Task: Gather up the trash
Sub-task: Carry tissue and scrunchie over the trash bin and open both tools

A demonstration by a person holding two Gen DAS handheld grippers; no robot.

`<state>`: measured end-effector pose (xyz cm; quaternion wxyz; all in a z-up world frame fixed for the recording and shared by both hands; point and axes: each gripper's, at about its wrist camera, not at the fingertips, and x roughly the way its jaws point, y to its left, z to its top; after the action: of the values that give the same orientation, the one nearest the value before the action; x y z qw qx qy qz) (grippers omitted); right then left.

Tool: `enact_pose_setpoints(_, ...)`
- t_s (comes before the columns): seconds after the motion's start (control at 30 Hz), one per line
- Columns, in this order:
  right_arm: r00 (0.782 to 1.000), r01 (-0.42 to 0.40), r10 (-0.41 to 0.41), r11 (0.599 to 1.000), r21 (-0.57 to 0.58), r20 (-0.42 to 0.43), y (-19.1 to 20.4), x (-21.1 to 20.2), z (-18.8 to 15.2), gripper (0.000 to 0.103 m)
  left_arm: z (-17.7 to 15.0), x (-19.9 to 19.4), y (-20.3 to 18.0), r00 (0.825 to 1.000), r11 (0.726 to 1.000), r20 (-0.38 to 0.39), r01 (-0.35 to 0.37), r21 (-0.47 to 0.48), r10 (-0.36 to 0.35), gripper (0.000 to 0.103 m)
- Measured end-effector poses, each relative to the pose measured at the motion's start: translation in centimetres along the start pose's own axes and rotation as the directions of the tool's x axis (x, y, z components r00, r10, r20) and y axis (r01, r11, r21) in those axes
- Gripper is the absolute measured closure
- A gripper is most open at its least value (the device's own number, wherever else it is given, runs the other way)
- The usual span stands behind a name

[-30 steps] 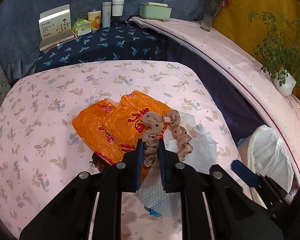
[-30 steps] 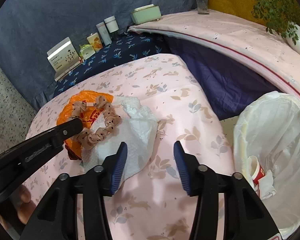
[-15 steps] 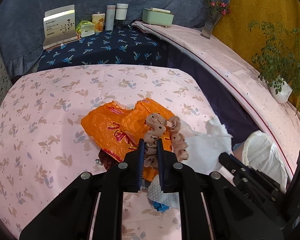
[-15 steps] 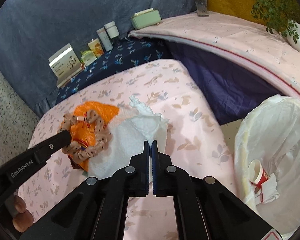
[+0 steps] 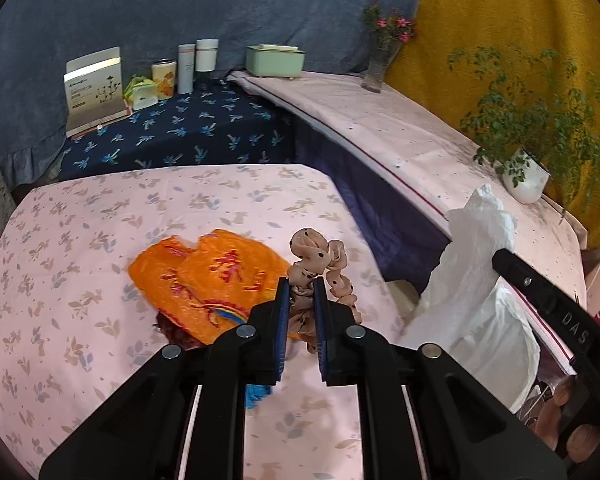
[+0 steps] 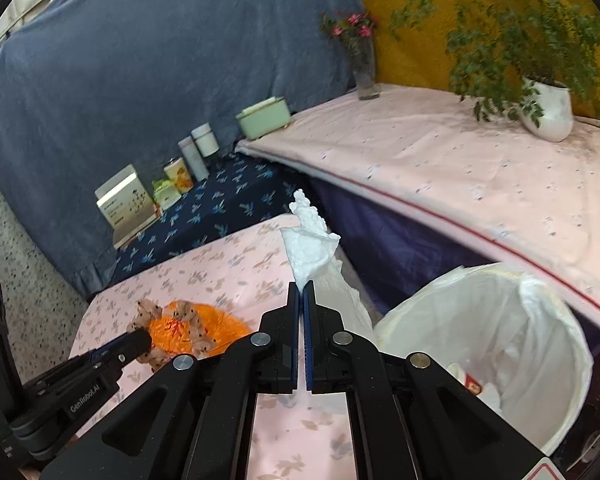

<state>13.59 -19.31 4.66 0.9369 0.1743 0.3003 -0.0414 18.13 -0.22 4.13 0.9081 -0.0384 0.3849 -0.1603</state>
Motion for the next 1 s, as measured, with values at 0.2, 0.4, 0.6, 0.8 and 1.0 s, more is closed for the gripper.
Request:
enact_pose_setpoints(0.2,0.998,0.043,-0.045,0.998,0.039,0.040,-3.6,-2.9,0.7,0.101,-0.6,0.0,-3.9,0.999,0.998,-0.015,0.038,0.045,-0.038,0.091)
enact_pose_setpoints(0.4,0.995,0.087,-0.091,0.993,0.081,0.047,-7.3,-4.7,0.2,0.101,-1.7,0.4,-8.2,0.995,0.992,-0.044,0.088,0.090,-0.084,0.091)
enact_pose_setpoints(0.6,0.991,0.120,-0.126,0.986,0.117,0.045,-10.2,-5.9,-0.3,0.101,-2.7,0.9,-12.1,0.990,0.981,-0.072,0.131,0.141,-0.121,0.091)
enact_pose_setpoints(0.8,0.988,0.142,-0.149,0.980,0.138,0.043,-11.9,-6.6,-0.6,0.100,-3.4,1.5,-14.6,0.985,0.972,-0.098,0.160,0.174,-0.144,0.091)
enact_pose_setpoints(1.0,0.985,0.155,-0.164,0.977,0.147,0.048,-12.6,-7.1,-0.7,0.087,-3.8,1.6,-15.9,0.984,0.969,-0.091,0.166,0.181,-0.151,0.071)
